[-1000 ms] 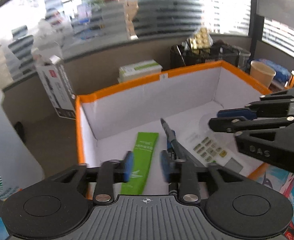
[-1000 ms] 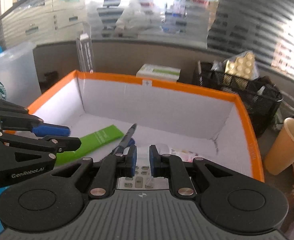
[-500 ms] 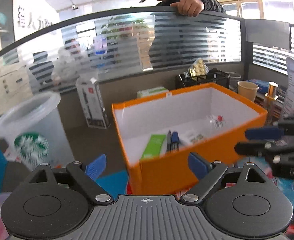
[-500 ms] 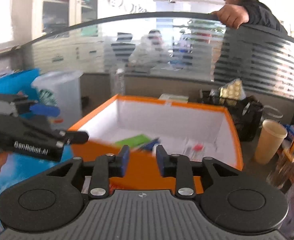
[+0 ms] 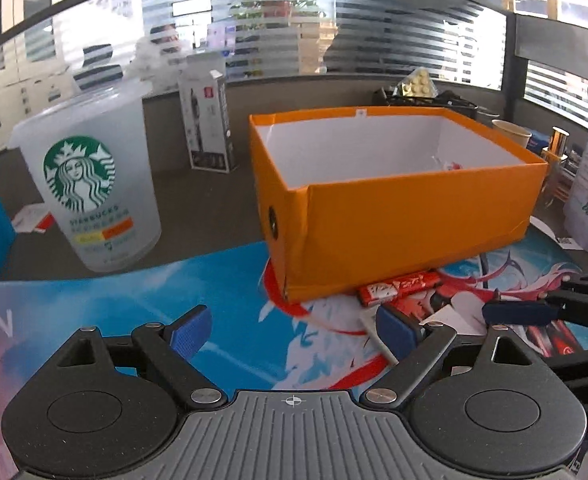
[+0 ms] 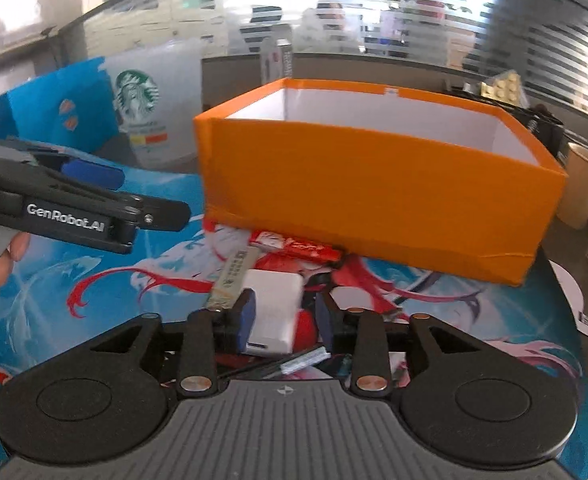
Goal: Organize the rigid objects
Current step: 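Move both tools back to the items on the mat beside the box, then grasp the white charger with the right tool while the left tool grasps the small green-white box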
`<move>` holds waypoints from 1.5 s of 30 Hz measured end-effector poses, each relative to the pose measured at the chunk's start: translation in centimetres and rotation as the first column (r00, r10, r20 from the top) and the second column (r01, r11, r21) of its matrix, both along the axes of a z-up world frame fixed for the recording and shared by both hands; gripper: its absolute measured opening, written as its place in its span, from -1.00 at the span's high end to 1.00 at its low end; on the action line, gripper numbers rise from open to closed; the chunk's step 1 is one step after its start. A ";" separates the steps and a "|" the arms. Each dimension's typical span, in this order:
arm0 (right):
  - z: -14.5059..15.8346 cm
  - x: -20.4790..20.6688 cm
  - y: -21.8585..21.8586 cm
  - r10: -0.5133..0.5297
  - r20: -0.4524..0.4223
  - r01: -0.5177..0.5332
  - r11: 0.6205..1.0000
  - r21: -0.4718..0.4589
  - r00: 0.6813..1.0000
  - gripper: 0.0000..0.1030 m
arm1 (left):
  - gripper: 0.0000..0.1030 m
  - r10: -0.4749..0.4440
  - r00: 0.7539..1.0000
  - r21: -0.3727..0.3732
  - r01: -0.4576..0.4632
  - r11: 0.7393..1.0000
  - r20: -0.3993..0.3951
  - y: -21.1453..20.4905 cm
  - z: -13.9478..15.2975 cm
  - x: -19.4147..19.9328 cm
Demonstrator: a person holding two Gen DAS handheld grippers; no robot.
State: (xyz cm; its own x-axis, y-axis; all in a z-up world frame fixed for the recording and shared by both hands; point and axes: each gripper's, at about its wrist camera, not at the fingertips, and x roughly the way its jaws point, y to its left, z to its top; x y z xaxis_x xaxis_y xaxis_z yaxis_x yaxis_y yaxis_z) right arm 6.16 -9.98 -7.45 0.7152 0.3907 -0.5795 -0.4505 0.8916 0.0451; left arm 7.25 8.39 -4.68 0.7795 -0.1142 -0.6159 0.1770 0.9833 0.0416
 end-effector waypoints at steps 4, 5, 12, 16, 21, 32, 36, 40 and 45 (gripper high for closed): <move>-0.4 0.5 0.7 0.005 -0.014 -0.005 1.000 -0.002 1.000 0.08 | -0.77 0.008 1.000 -0.002 -0.008 1.000 -0.014 0.3 -0.3 -0.1; -0.6 0.5 0.6 0.006 -0.019 -0.006 1.000 0.001 1.000 0.12 | -0.77 0.009 1.000 -0.003 -0.009 1.000 -0.017 0.3 -0.4 -0.1; -1.1 1.2 -1.1 -0.020 -0.034 0.021 1.000 0.015 0.999 0.28 | -0.77 0.009 0.999 0.002 -0.008 1.000 -0.039 -0.4 -0.9 0.2; -1.8 1.5 -2.1 -0.042 -0.016 0.042 0.999 0.001 0.999 0.28 | -0.79 -0.003 0.998 -0.002 0.003 1.000 -0.060 -1.9 -1.4 0.4; -2.2 1.3 -2.4 -0.029 0.018 0.029 0.999 -0.013 0.999 0.28 | -0.85 -0.015 0.998 -0.018 0.014 1.000 -0.065 -3.9 -1.8 0.4; -2.3 0.9 -3.2 -0.044 0.027 0.044 0.999 -0.027 0.999 -0.03 | -0.45 0.033 0.997 -0.009 -0.034 0.999 -0.064 -5.7 -3.9 0.8; -2.3 0.9 -3.2 -0.032 0.024 0.033 0.999 -0.025 0.999 -0.05 | -0.02 0.022 0.999 -0.010 -0.022 1.000 -0.034 -5.9 -3.9 0.3; -2.3 0.8 -3.1 -0.005 0.024 0.006 0.999 -0.038 1.000 0.03 | 0.57 -0.025 1.000 0.022 0.025 0.999 -0.013 -7.0 -3.8 -0.3; -2.2 0.9 -3.6 -0.001 0.017 0.002 0.999 -0.040 1.000 0.21 | 0.59 -0.032 0.999 0.017 0.032 0.999 -0.021 -6.5 -3.7 -0.4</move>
